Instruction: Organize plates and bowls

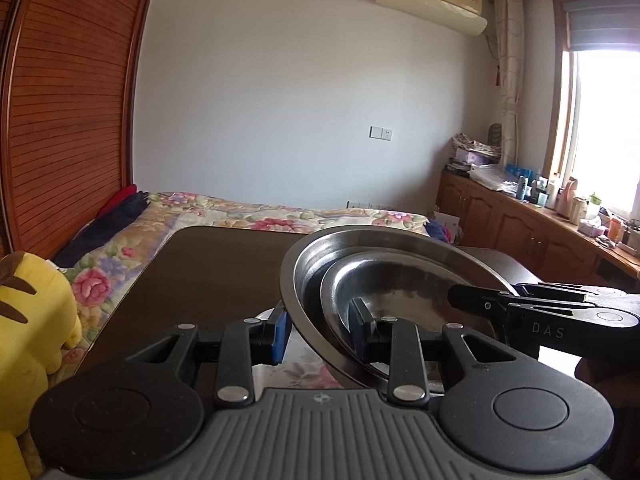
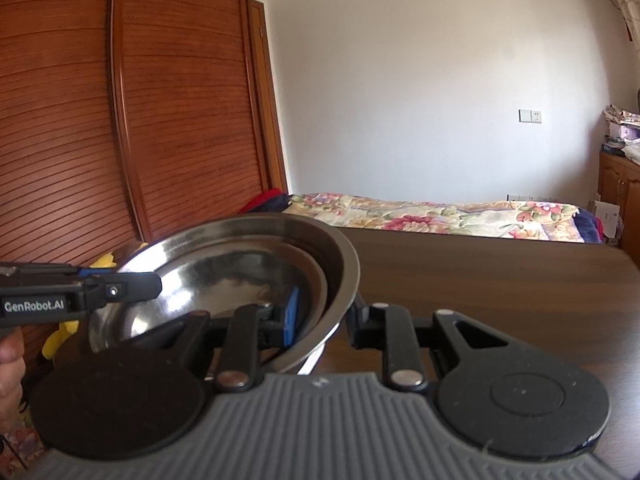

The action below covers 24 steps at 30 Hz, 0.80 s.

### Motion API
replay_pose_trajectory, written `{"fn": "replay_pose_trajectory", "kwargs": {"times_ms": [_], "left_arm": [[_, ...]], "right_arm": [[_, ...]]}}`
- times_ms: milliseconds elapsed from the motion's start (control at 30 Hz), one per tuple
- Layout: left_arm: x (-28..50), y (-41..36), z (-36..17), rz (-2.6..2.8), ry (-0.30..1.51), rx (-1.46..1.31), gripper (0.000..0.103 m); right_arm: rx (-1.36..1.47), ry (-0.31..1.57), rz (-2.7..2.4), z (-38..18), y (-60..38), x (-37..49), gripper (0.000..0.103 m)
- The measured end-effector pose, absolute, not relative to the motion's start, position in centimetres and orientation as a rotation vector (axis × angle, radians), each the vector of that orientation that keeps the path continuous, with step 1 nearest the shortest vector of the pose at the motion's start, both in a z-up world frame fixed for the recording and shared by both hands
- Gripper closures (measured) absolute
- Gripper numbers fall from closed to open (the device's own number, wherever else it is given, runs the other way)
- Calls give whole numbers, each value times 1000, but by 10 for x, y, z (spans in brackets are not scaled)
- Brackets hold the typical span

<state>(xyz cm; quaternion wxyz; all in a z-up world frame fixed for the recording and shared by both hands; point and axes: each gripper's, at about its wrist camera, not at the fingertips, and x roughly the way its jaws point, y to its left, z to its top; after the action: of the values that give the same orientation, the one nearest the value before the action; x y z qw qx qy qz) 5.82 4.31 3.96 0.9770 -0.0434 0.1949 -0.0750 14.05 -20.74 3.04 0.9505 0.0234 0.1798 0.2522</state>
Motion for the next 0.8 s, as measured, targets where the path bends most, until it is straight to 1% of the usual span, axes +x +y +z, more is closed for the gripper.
{"fn": "replay_pose_trajectory", "kwargs": {"times_ms": [800], "left_arm": [[61, 61, 19, -111, 461, -101, 69]], "right_arm": [[23, 427, 532, 16, -181, 147, 76]]}}
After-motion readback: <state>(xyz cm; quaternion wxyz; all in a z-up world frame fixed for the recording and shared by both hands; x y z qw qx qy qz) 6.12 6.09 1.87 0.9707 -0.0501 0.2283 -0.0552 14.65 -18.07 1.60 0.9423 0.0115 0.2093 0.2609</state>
